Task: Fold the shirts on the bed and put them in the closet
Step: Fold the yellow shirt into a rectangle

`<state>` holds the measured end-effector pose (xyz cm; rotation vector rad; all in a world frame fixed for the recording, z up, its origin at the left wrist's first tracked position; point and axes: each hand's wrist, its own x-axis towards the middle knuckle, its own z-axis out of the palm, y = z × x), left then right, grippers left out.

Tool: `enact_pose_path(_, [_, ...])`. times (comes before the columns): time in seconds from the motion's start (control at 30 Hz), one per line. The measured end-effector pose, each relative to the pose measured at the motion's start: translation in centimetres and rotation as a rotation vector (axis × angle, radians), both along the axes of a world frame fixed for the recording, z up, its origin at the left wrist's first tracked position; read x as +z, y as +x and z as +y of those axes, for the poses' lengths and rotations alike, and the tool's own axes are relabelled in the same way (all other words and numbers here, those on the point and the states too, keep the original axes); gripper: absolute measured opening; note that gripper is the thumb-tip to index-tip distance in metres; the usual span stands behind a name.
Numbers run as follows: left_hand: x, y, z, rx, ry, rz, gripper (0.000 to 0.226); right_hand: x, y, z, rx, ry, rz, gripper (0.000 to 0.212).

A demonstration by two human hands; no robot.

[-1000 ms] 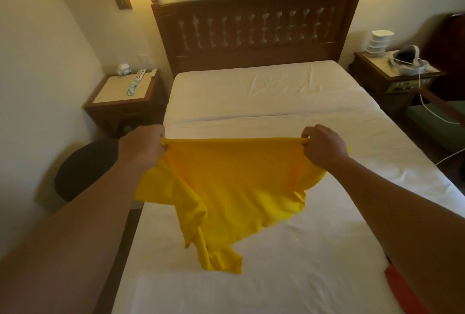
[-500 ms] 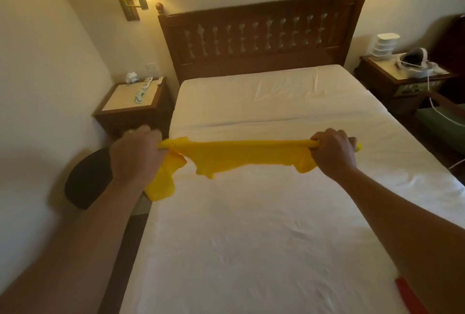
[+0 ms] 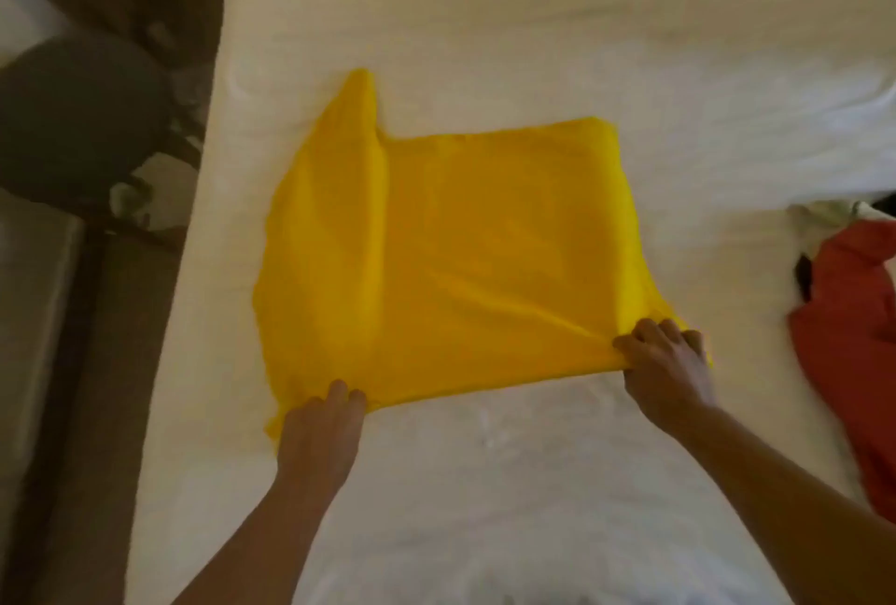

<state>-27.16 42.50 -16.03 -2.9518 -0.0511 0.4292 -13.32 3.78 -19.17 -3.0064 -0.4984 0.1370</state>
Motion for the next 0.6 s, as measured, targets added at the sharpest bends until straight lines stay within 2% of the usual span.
enact_pose_path(0.1, [-4.7,-0.8,-4.0,0.059,0.032,0.046,0.042,-4.9,-3.2,-2.1,0.047,-0.02,0.04,0.027])
enact_pose_path(0.2, [-7.2,0.5,-8.6,0.039,0.037,0.039,0.051,-6.9,-4.3,-3.9,-0.034,-0.061,0.069,0.041])
enact_pose_path(0.33, [-8.5,3.9,-13.2,-0.043,-0.032,0.046,0.057,-6.8,-3.1,-5.2,-0.128,0.029,0.046,0.041])
enact_pose_path(0.5, [-8.4,6.1,-17.6,-0.079,-0.126,0.115,0.054,-4.8,-2.8,-7.2,-0.164,0.22,-0.13,0.039])
enact_pose_path(0.6, [-8.3,5.6,-18.6,-0.101,-0.138,0.143,0.049,-5.6,-5.3,-9.2,-0.099,0.056,0.077,0.041])
